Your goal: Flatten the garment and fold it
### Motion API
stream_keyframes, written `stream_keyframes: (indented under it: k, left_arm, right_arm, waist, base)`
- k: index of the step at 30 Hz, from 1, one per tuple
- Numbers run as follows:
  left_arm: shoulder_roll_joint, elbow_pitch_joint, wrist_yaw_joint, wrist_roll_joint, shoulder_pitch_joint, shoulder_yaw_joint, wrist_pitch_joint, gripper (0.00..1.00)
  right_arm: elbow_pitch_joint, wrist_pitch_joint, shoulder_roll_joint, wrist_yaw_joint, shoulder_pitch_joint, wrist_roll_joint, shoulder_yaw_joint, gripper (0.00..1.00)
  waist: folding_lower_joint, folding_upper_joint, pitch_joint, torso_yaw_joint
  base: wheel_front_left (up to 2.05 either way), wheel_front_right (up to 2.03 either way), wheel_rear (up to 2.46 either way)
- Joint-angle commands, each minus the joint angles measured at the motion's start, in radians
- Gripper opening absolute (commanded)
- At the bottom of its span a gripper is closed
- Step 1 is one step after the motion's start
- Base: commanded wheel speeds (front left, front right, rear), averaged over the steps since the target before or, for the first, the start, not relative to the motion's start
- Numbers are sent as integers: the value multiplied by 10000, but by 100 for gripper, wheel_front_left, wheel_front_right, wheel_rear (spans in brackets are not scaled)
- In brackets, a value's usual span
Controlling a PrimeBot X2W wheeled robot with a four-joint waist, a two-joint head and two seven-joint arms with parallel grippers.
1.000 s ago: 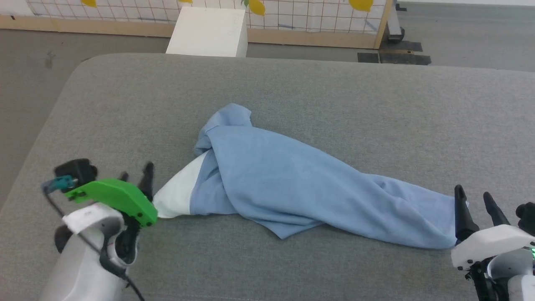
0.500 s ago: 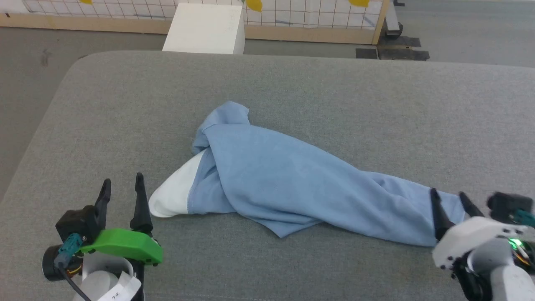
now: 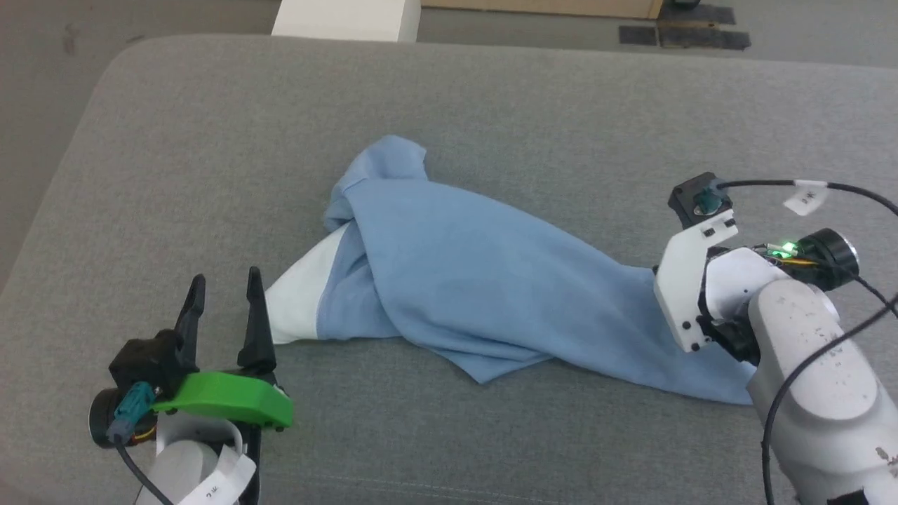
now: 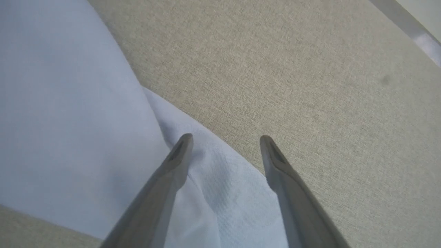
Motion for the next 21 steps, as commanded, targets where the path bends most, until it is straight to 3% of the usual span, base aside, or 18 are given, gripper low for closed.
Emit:
stream_keyframes:
  k: [1,9,12,13,14,21]
  left_arm:
    - [-94,-25,-108,118,-247,46,-42,100]
    - [-427,108,-411,458,-402,378,-43,100]
    - [-522,219,-539,547,-453,450,-43,100]
    - [-555,246,-568,584,-479,479,-43,100]
    - [-578,270,-598,606,-501,512,-43,100]
    - [-681,516,-820,767,-498,713,-43,100]
  right_arm:
    - [256,313,-172,-15,-206,-3,330,100]
    - [845,1258,-723,-15,-436,979,2435,100]
    - [935,1333,-854,-15,-435,1291,2689,100]
    - [932,1295,-855,-15,-452,1407,2669,42]
    - [920,1242,-870,-15,-473,1490,2639,0]
    - [700,113,-941,-15,-819,1829,1162,0]
  waist:
    - [0,0,427,385]
    - [0,0,802,541]
    - [0,0,833,509]
    - [0,0,832,479]
    - [0,0,823,453]
    - [0,0,540,17]
  base:
    - [0,0,0]
    - [0,0,0]
    - [0,0,0]
    - [0,0,0]
    - [0,0,0]
    - [0,0,0]
